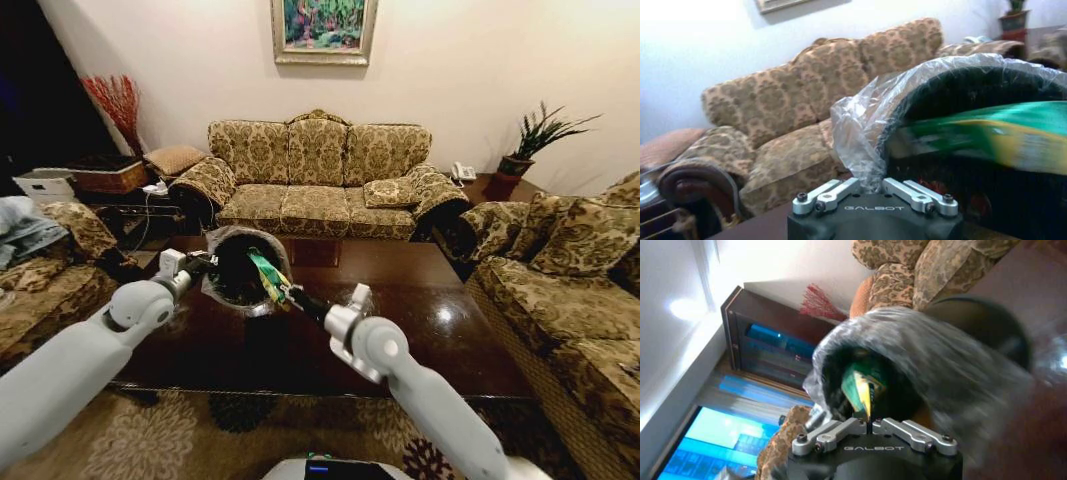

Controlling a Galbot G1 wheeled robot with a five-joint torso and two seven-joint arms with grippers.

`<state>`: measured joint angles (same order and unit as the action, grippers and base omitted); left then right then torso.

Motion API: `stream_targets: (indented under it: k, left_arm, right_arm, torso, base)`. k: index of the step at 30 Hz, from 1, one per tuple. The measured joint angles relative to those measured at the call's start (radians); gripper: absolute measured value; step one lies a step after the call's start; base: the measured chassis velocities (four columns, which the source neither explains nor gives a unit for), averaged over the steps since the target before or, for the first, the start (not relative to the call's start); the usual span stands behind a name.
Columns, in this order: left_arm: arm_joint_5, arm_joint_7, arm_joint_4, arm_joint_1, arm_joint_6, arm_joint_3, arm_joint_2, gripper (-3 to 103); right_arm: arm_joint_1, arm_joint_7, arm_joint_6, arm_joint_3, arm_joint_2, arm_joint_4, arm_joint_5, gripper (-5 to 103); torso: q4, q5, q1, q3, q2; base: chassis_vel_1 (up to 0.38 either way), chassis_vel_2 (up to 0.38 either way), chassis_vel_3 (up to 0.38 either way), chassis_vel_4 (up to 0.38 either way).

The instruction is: Move to the front of the table and place the trash on the table into the trash bin.

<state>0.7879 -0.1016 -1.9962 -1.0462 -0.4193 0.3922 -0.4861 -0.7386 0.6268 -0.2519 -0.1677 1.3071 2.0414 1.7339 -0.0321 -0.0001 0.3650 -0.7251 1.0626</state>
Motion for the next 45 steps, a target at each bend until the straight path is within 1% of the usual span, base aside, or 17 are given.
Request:
stream_targets:
  k: [4,6,8,14,16,18,23,25,26,29,30,31,32,33,35,38,45]
  left_arm:
    - [-0.001,0.023,-0.012,-0.005,0.022,-0.005,0.005,0]
    - [0.0,0.028,-0.014,-0.011,0.031,-0.006,0.007,0]
    - [0.001,0.029,-0.013,-0.013,0.031,-0.006,0.007,0]
    - [0.026,0.029,-0.004,-0.017,0.022,0.001,0.005,0]
    - [0.029,0.028,-0.003,-0.017,0.019,0.001,0.004,0]
    - [0.034,0.026,-0.001,-0.017,0.014,0.001,0.001,0]
    - [0.042,0.021,0.001,-0.017,0.009,0.004,0.003,0]
    - [0.063,0.003,0.01,-0.014,-0.002,0.009,0.013,0]
    - [0.063,0.003,0.01,-0.014,-0.002,0.009,0.013,0]
    - [0.144,-0.094,0.018,-0.017,-0.037,0.034,0.05,0]
    - [0.174,-0.127,0.018,-0.016,-0.063,0.048,0.065,0]
    - [0.174,-0.127,0.018,-0.016,-0.063,0.048,0.065,0]
    - [0.205,-0.156,0.018,-0.014,-0.083,0.06,0.076,0]
    - [0.281,-0.209,0.017,-0.003,-0.121,0.083,0.099,0]
    - [0.319,-0.227,0.017,0.001,-0.134,0.095,0.11,0]
    - [0.448,-0.279,0.024,0.011,-0.169,0.142,0.151,0]
    - [0.56,-0.344,0.015,-0.002,-0.245,0.228,0.158,0]
  right_arm:
    - [0.04,-0.017,-0.001,-0.007,0.051,-0.056,-0.008,-3]
    - [0.055,-0.033,-0.012,-0.007,0.076,-0.078,-0.018,13]
    - [0.056,-0.036,-0.014,-0.007,0.077,-0.079,-0.021,13]
    - [0.043,-0.133,-0.045,-0.001,0.049,-0.089,-0.119,40]
    - [0.04,-0.145,-0.049,0.003,0.044,-0.089,-0.131,40]
    - [0.03,-0.167,-0.069,0.016,0.029,-0.086,-0.151,56]
    - [0.017,-0.201,-0.085,0.028,0.01,-0.076,-0.17,66]
    - [-0.008,-0.302,-0.121,0.046,-0.021,-0.059,-0.207,78]
    - [-0.008,-0.302,-0.121,0.046,-0.021,-0.059,-0.207,78]
    - [-0.063,-0.55,-0.112,0.08,-0.087,-0.039,-0.427,93]
    - [-0.077,-0.61,-0.088,0.095,-0.106,-0.035,-0.525,97]
    - [-0.077,-0.61,-0.088,0.095,-0.106,-0.035,-0.525,97]
    - [-0.088,-0.655,-0.058,0.11,-0.121,-0.035,-0.619,97]
    - [-0.11,-0.707,-0.002,0.149,-0.144,-0.033,-0.797,99]
    - [-0.122,-0.713,0.015,0.172,-0.153,-0.029,-0.873,100]
    - [-0.206,-0.691,0.052,0.3,-0.159,0.0,-1.11,100]
    - [-0.372,-0.628,0.058,0.519,-0.111,0.08,-1.314,100]
  torso:
    - [-0.0001,0.0,0.0,0.0,0.0]
    - [-0.0001,0.0,0.0,0.0,0.0]
    - [-0.0001,-0.0001,0.0,0.0,0.0]
    - [0.0002,0.0,0.0,0.0,0.0]
    - [0.0002,0.0001,0.0,0.0,0.0]
    - [0.0001,0.0001,0.0,0.0,0.0]
    - [0.0001,0.0001,0.0,0.0,0.0]
    - [0.0,0.0001,0.0,0.0,0.0]
    - [0.0,0.0001,0.0,0.0,0.0]
    - [0.0001,0.0001,0.0,0.0,0.0]
    - [0.0,0.0001,0.0,0.0,0.0]
    - [0.0,0.0001,0.0,0.0,0.0]
    - [0.0,0.0002,0.0,0.0,0.0]
    - [-0.0003,0.0004,0.0,0.0,0.0]
    - [-0.0004,0.0004,0.0,0.0,0.0]
    - [0.0006,0.0001,0.0,0.0,0.0]
    - [-0.0001,-0.0003,0.0,0.0,0.0]
  base:
    - [0.0,0.0,0.0,0.0]
    - [0.0,0.0,0.0,0.0]
    - [0.0,0.0,0.0,0.0]
    - [0.0,0.0,0.0,0.0]
    - [0.0,0.0,0.0,0.0]
    - [0.0,0.0,0.0,0.0]
    - [0.0,0.0,0.0,0.0]
    - [0.0,0.0,0.0,0.0]
    - [0.0,0.0,0.0,0.0]
    - [0.0,0.0,0.0,0.0]
    - [0.0,0.0,0.0,0.0]
    - [0.0,0.0,0.0,0.0]
    - [0.0,0.0,0.0,0.0]
    - [0.0,0.0,0.0,0.0]
    - [0.0,0.0,0.0,0.0]
    - [0.0,0.0,0.0,0.0]
    - [0.0,0.0,0.0,0.0]
